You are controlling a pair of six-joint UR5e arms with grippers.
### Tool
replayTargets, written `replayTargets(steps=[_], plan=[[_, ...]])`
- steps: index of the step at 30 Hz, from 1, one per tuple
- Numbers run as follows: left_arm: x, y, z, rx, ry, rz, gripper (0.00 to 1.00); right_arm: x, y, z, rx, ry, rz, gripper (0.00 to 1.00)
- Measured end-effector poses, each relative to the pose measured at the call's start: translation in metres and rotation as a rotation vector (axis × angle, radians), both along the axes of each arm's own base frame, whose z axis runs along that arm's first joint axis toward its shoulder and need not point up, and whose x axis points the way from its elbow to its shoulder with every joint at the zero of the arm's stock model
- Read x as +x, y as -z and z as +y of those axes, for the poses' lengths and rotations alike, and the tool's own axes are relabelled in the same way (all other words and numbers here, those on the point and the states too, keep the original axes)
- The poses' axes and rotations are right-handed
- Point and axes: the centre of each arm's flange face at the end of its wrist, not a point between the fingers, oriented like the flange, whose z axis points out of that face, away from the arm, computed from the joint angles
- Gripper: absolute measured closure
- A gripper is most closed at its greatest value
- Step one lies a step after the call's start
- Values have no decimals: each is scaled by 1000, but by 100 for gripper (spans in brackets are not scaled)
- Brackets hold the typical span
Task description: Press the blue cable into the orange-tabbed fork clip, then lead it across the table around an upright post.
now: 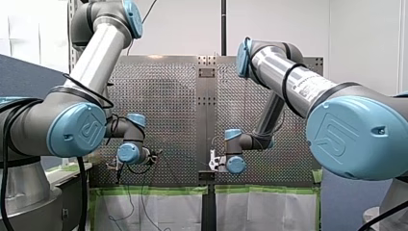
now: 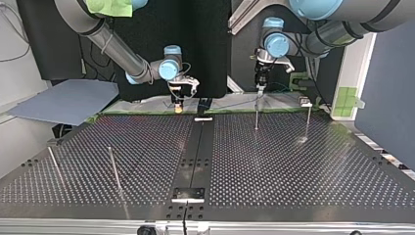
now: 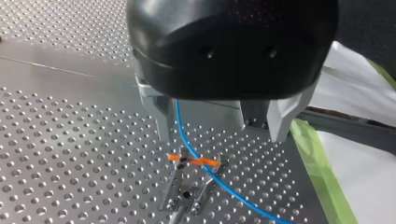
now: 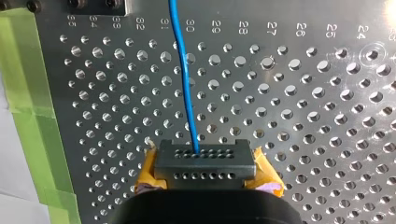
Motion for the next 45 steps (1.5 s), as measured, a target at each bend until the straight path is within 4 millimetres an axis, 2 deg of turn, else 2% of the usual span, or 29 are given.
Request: replayTargets(steps=[7, 16, 29, 35, 45], plan=[[0, 0, 1, -2, -13, -2, 0, 0, 0, 0, 0, 0, 0, 100], [-2, -1, -7, -8, -6, -7, 0, 1, 1, 1, 1, -3, 1, 100], [19, -22, -57, -99, -13, -88, 0, 1, 1, 1, 2, -4, 1, 100], [16, -28, -80, -121, -25, -88, 0, 0, 1, 1, 3, -5, 1, 100], [19, -29, -76, -111, -96, -94, 0, 1, 2, 2, 5, -6, 2, 100]])
